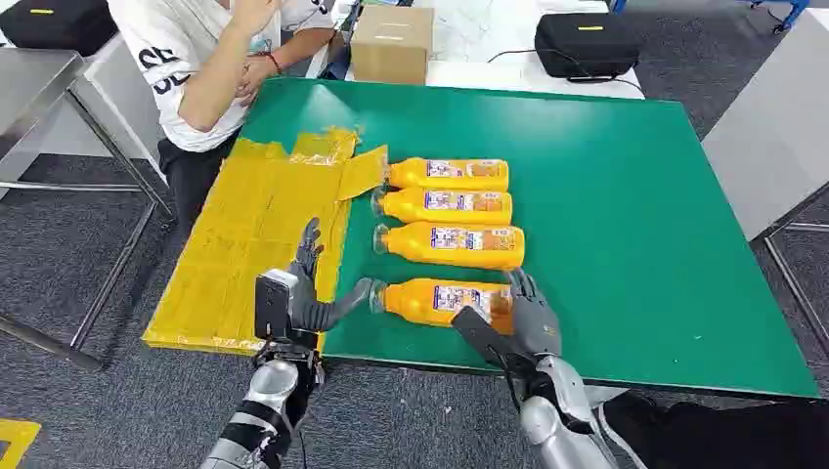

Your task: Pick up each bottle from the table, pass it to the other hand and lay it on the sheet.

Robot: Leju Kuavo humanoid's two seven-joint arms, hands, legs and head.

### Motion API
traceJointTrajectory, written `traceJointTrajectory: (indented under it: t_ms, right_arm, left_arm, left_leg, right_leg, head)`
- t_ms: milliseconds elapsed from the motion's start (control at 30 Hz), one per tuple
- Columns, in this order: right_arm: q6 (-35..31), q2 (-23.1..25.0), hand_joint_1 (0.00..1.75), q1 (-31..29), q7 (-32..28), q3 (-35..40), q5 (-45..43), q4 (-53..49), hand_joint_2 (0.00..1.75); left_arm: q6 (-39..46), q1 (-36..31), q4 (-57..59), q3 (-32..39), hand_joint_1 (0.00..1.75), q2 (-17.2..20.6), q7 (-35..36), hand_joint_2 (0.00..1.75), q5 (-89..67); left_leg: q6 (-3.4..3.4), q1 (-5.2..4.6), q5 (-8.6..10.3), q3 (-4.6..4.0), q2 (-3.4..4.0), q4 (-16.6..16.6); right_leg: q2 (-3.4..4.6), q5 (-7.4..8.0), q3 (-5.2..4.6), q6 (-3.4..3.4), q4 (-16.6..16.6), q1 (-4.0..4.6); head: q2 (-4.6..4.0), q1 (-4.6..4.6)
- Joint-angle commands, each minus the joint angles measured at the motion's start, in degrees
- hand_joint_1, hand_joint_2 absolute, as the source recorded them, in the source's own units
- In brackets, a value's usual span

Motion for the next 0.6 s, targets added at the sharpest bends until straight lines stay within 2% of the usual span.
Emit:
traceJointTrajectory:
  t_ms: [33,67,267,300,333,367,433,467,600]
  right_arm:
    - [10.4,-6.0,0.0,-9.0,1.5,4.7,1.4,7.7,1.75]
    - [11.3,-6.3,1.43,-10.4,1.2,5.5,1.3,9.4,1.75]
    - [11.4,-6.1,1.43,-11.2,0.9,5.9,0.7,10.8,1.75]
    - [11.4,-6.2,1.75,-11.3,1.0,6.2,0.5,11.1,1.75]
    - [14.0,-6.3,1.75,-12.1,-0.3,6.6,-1.4,12.1,1.75]
    - [14.6,-6.5,1.75,-13.1,-0.6,7.5,-1.9,13.3,1.75]
    - [16.3,-6.1,1.75,-15.1,-2.0,8.0,-4.2,16.2,1.75]
    - [17.3,-6.2,1.75,-16.0,-3.0,8.5,-5.8,18.0,1.75]
    - [17.4,-6.5,1.75,-16.6,-3.8,9.1,-7.1,19.1,1.75]
  left_arm:
    - [-3.3,-0.8,1.7,2.8,0.0,0.7,0.6,1.75,1.5]
    - [-3.8,-1.1,2.0,3.0,0.0,0.7,0.5,1.75,1.7]
    - [-4.0,-1.3,2.2,3.3,0.0,0.6,0.5,1.75,1.7]
    - [-4.1,-1.3,2.2,3.4,0.0,0.6,0.5,1.75,1.7]
    - [-4.8,-1.5,2.4,3.3,0.0,0.7,0.5,1.75,2.0]
    - [-5.4,-1.9,3.0,3.5,0.0,0.7,0.4,1.75,2.3]
    - [-6.1,-2.4,3.7,3.6,0.0,0.7,0.3,1.75,2.6]
    - [-6.7,-2.8,4.5,3.6,0.0,0.8,0.2,1.75,2.8]
    - [-7.0,-3.3,5.4,3.6,0.0,0.7,0.1,1.75,3.1]
  left_leg:
    - [-0.05,-0.01,-0.2,0.41,0.2,0.0]
    - [-0.04,-0.02,-0.15,0.33,0.21,0.0]
    - [-0.05,0.02,-0.11,0.35,0.09,0.0]
    - [-0.05,0.02,-0.1,0.33,0.07,0.0]
    - [-0.03,0.01,-0.04,0.21,0.07,0.0]
    - [-0.06,0.01,-0.15,0.43,0.14,0.0]
    - [-0.03,0.0,-0.05,0.21,0.11,0.0]
    - [-0.04,0.01,-0.11,0.36,0.15,0.0]
    - [-0.05,0.03,-0.08,0.36,0.08,0.0]
  right_leg:
    - [0.2,-0.14,0.34,-0.08,0.0,-0.01]
    - [0.21,-0.09,0.25,-0.06,0.0,-0.01]
    - [0.08,-0.08,0.3,-0.07,0.0,0.03]
    - [0.06,-0.08,0.27,-0.07,0.0,0.03]
    - [0.06,-0.03,0.16,-0.04,-0.1,0.02]
    - [0.13,-0.11,0.35,-0.08,0.0,0.02]
    - [0.1,-0.02,0.15,-0.04,0.0,0.01]
    - [0.15,-0.07,0.29,-0.06,0.0,0.02]
    - [0.07,-0.05,0.3,-0.07,-0.1,0.04]
  head:
    - [0.0,0.0]
    - [0.0,0.02]
    - [0.0,0.02]
    - [0.0,0.02]
    - [0.0,-0.02]
    - [0.0,0.0]
    - [0.0,0.0]
    - [0.0,0.0]
    - [0.0,0.0]
